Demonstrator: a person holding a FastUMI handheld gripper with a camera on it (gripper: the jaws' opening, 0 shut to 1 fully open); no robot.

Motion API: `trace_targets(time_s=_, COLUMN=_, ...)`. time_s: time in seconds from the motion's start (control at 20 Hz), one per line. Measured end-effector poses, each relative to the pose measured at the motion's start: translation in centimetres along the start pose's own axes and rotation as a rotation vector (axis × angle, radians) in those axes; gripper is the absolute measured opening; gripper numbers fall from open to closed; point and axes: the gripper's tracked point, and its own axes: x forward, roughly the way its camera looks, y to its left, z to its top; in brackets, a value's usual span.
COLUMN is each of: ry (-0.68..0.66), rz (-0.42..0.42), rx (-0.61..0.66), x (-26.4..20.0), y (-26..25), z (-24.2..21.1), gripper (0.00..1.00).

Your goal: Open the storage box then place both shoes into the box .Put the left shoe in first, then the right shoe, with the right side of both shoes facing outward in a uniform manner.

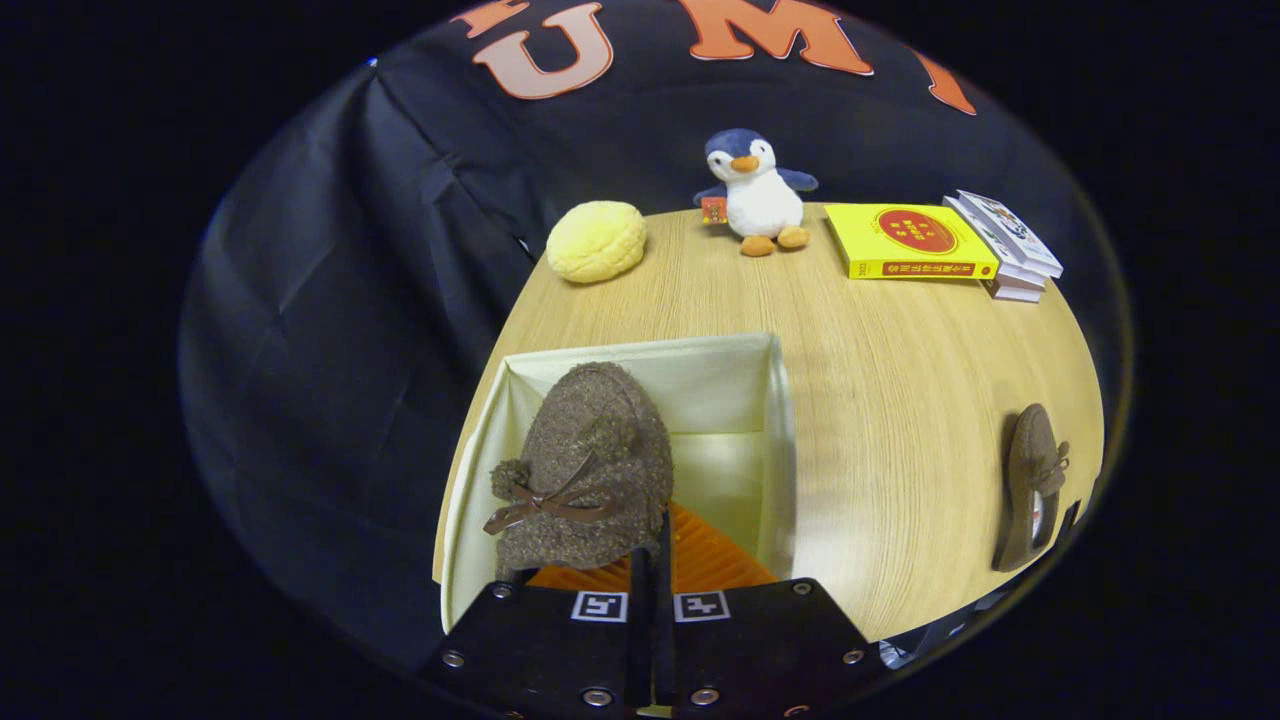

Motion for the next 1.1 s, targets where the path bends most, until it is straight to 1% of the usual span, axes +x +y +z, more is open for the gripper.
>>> trace_targets(time_s=0.15, ry=0.106, rz=-0.040, rx=0.013, x=2.6, y=0.4, z=-2.1, gripper=0.03)
trace_targets(time_s=0.3, ry=0.152, rz=-0.070, rx=0.008, x=4.9, y=0.7, z=-2.7, gripper=0.03)
trace_targets(time_s=0.4, ry=0.211, rz=-0.091, rx=0.002, x=6.0, y=0.7, z=-3.8, gripper=0.03)
trace_targets(time_s=0.5, ry=0.256, rz=-0.078, rx=0.001, x=7.1, y=1.0, z=-4.8, gripper=0.06)
trace_targets(time_s=0.6, ry=0.320, rz=-0.053, rx=0.010, x=7.4, y=1.4, z=-6.5, gripper=0.12)
trace_targets(time_s=0.65, ry=0.338, rz=-0.032, rx=-0.001, x=7.4, y=1.9, z=-7.1, gripper=0.13)
trace_targets(time_s=0.75, ry=0.326, rz=0.023, rx=-0.038, x=6.5, y=2.5, z=-7.0, gripper=0.13)
trace_targets(time_s=0.8, ry=0.325, rz=0.058, rx=-0.041, x=5.8, y=2.7, z=-6.9, gripper=0.18)
trace_targets(time_s=0.85, ry=0.324, rz=0.096, rx=-0.028, x=4.8, y=2.7, z=-6.7, gripper=0.20)
trace_targets(time_s=0.9, ry=0.317, rz=0.135, rx=-0.017, x=3.8, y=2.7, z=-6.5, gripper=0.26)
trace_targets(time_s=1.05, ry=0.259, rz=0.239, rx=0.003, x=0.3, y=1.6, z=-4.9, gripper=0.37)
trace_targets(time_s=1.1, ry=0.233, rz=0.286, rx=0.015, x=-1.0, y=1.5, z=-4.3, gripper=0.44)
